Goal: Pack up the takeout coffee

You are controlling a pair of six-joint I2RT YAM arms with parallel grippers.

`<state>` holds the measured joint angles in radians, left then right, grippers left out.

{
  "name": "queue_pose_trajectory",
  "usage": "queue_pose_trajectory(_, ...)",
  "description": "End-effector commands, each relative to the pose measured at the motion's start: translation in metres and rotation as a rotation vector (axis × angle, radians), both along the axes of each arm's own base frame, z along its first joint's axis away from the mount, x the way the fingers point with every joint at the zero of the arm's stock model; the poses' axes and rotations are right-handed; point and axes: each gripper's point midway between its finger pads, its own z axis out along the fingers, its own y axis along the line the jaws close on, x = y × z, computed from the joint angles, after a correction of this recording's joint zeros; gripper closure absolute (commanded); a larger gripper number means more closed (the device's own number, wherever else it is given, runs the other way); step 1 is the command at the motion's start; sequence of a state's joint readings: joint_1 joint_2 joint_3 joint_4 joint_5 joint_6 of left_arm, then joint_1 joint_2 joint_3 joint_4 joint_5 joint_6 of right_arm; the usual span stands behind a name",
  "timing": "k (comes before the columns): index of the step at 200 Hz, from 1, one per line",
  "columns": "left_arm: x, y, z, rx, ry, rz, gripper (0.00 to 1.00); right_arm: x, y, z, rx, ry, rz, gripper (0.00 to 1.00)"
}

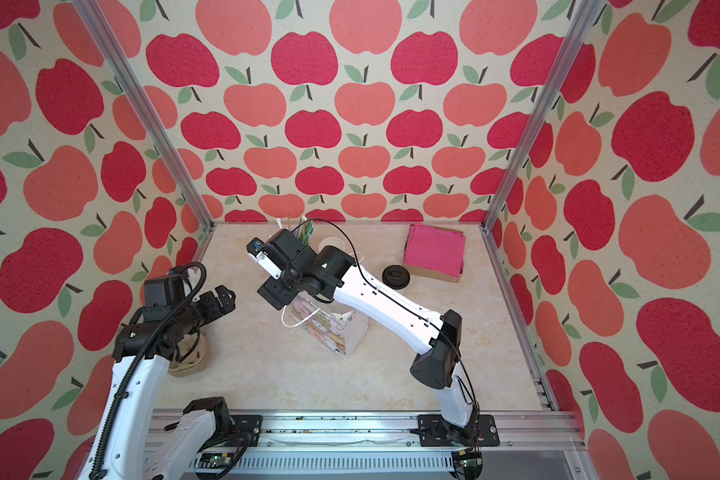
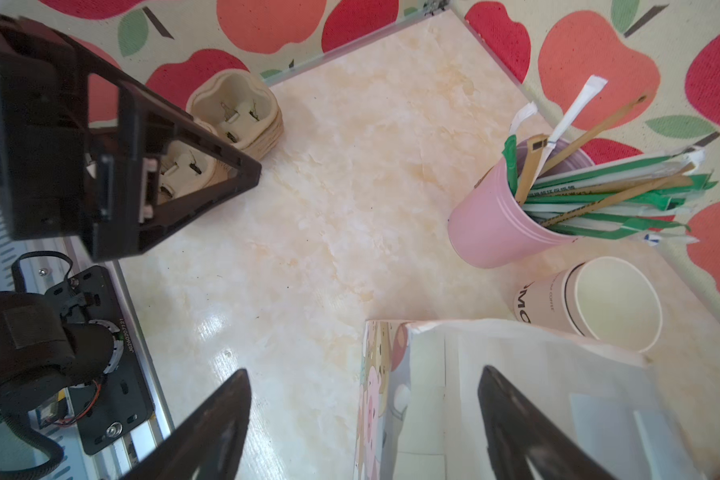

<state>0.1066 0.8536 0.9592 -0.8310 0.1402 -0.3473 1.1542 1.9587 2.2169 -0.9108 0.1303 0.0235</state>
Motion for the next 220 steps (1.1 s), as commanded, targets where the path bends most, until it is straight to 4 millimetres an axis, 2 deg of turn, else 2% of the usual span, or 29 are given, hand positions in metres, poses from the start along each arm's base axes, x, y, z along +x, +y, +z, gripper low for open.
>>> queue_pose_trajectory(1,-0.017,0.009,-0.009,0.031,0.111,0.028,0.01,0.001,-0.012,0.043,0.118,-0.052,0.021,0.07)
queue_pose_trajectory(28,-0.014,0.022,-0.027,0.032,0.219,0.086,0.01,0.007,-0.028,0.055,0.176,-0.071,0.007,0.01)
queue_pose_trajectory(59,-0.008,0.048,-0.047,0.072,0.321,0.172,0.01,0.013,-0.048,0.064,0.237,-0.087,-0.011,0.01)
queue_pose_trajectory(101,0.008,0.087,-0.075,0.204,0.436,0.232,0.07,0.023,-0.075,0.074,0.286,-0.123,-0.054,0.01)
queue_pose_trajectory(142,0.019,0.119,-0.101,0.301,0.607,0.243,0.14,0.029,-0.095,0.068,0.297,-0.125,-0.082,0.01)
queue_pose_trajectory(161,0.029,0.122,-0.113,0.277,0.634,0.237,0.19,0.031,-0.098,0.062,0.292,-0.116,-0.087,0.01)
queue_pose_trajectory(220,0.051,0.114,-0.147,0.186,0.689,0.191,0.33,0.034,-0.104,0.049,0.273,-0.108,-0.09,0.01)
